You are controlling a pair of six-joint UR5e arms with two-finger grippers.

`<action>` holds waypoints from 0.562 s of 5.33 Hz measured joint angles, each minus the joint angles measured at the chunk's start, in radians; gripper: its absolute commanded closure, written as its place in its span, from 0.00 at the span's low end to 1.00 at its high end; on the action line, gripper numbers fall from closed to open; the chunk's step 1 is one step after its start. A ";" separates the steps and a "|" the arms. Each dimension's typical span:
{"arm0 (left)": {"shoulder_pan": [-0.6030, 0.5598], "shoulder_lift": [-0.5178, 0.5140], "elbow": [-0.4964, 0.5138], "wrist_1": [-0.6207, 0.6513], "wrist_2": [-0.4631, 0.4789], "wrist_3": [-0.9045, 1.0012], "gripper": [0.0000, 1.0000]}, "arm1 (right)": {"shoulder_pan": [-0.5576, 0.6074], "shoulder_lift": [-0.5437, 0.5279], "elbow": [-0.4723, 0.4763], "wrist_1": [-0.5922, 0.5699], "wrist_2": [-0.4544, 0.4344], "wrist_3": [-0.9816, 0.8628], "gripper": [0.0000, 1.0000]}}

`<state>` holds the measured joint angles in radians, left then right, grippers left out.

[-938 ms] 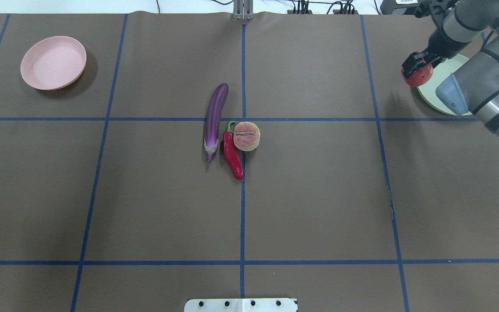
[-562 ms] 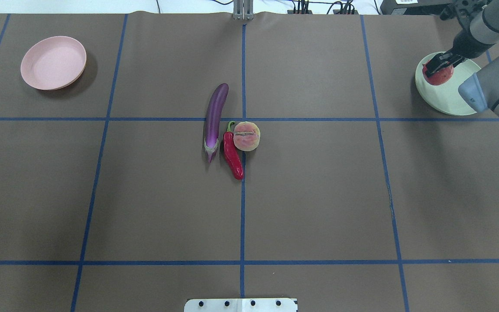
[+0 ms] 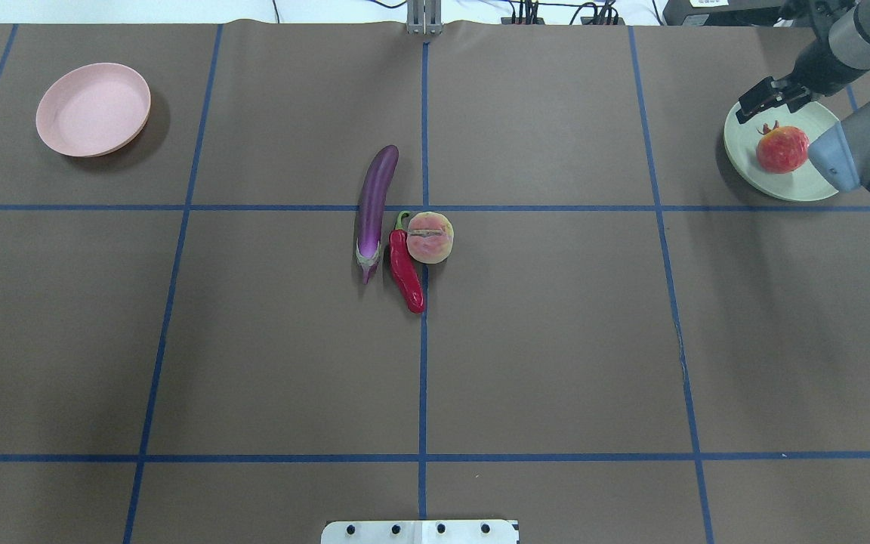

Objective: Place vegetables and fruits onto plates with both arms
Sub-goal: 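Move the right gripper back to the peach and grasp it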

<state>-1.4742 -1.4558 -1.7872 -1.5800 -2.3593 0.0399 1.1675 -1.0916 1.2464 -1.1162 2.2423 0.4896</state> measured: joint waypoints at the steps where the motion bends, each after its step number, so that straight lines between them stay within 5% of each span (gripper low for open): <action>1: 0.001 0.000 0.000 0.000 0.000 0.000 0.00 | -0.092 0.038 0.074 -0.002 -0.035 0.184 0.01; 3: 0.006 0.000 0.002 0.000 0.000 0.000 0.00 | -0.330 0.192 0.127 -0.064 -0.239 0.475 0.01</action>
<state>-1.4677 -1.4554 -1.7852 -1.5800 -2.3593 0.0399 0.8377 -0.8992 1.3730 -1.1800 2.0035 0.9650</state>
